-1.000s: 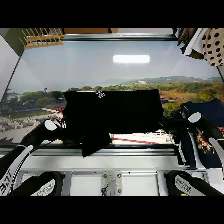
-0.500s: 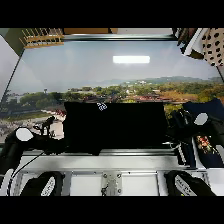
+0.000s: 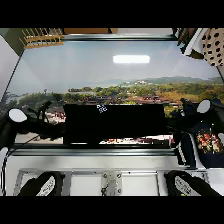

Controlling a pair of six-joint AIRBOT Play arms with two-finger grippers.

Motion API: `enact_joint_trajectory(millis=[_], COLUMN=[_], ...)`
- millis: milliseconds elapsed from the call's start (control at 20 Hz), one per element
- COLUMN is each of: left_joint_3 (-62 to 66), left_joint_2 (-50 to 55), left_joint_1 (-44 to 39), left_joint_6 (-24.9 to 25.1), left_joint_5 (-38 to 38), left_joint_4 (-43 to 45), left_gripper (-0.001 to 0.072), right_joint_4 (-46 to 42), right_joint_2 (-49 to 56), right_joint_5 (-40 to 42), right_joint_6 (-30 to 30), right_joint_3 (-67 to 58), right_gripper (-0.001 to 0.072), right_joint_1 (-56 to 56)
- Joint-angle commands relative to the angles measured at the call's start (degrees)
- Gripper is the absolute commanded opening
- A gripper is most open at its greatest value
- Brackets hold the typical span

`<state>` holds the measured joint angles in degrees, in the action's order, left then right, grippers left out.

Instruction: Fold the clothes and pants, and hang the long-sleeved shirts on hangers.

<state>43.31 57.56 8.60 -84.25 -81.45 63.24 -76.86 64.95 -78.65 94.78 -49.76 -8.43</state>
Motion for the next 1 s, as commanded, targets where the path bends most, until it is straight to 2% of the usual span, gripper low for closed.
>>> enact_joint_trajectory(millis=[0, 250, 400, 450, 500, 550, 600, 750, 950], left_joint_3=[8.4, 20.1, 25.6, 27.2, 28.7, 30.4, 31.9, 34.9, 31.5], left_joint_2=[10.8, 22.5, 27.8, 29.1, 30.1, 30.7, 30.5, 27.7, 22.4], left_joint_1=[0.1, 0.1, 0.1, 0.1, 0.1, 0.1, 0.1, 0.1, -2.0], left_joint_6=[2.0, 2.6, 2.6, 2.5, 2.4, 2.3, 1.6, 0.9, 0.9], left_joint_5=[1.2, 0.9, 0.7, 0.7, 1.2, 1.9, 3.1, 5.7, 7.1], left_joint_4=[0.1, -0.3, -0.5, -0.5, -0.5, -0.5, -0.5, -0.3, -0.3], left_gripper=[0.0006, 0.0006, 0.0007, 0.0092, 0.0393, 0.0576, 0.055, 0.0549, 0.0547], right_joint_4=[-0.1, 1.4, 8.3, 11.3, 13.8, 17.2, 19.9, 22.3, 19.6], right_joint_2=[7.5, 16.9, 18.7, 18.8, 18.8, 18.7, 18.7, 17.5, 16.7], right_joint_5=[1.4, 4.1, 10.8, 14.1, 17.2, 20.3, 22.5, 21.2, 11.6], right_joint_6=[1.2, 1.2, -0.5, -0.6, -1.5, -4.6, -6.8, -13.8, -21.0], right_joint_3=[-7.9, -16.3, -17.4, -17.4, -17.4, -17.4, -17.5, -17.5, -15.0], right_gripper=[0.0012, 0.0013, 0.002, 0.0036, 0.023, 0.0513, 0.0578, 0.0578, 0.0578], right_joint_1=[2.7, 3.7, 3.7, 3.7, 3.7, 3.6, 3.5, 0.9, -6.9])
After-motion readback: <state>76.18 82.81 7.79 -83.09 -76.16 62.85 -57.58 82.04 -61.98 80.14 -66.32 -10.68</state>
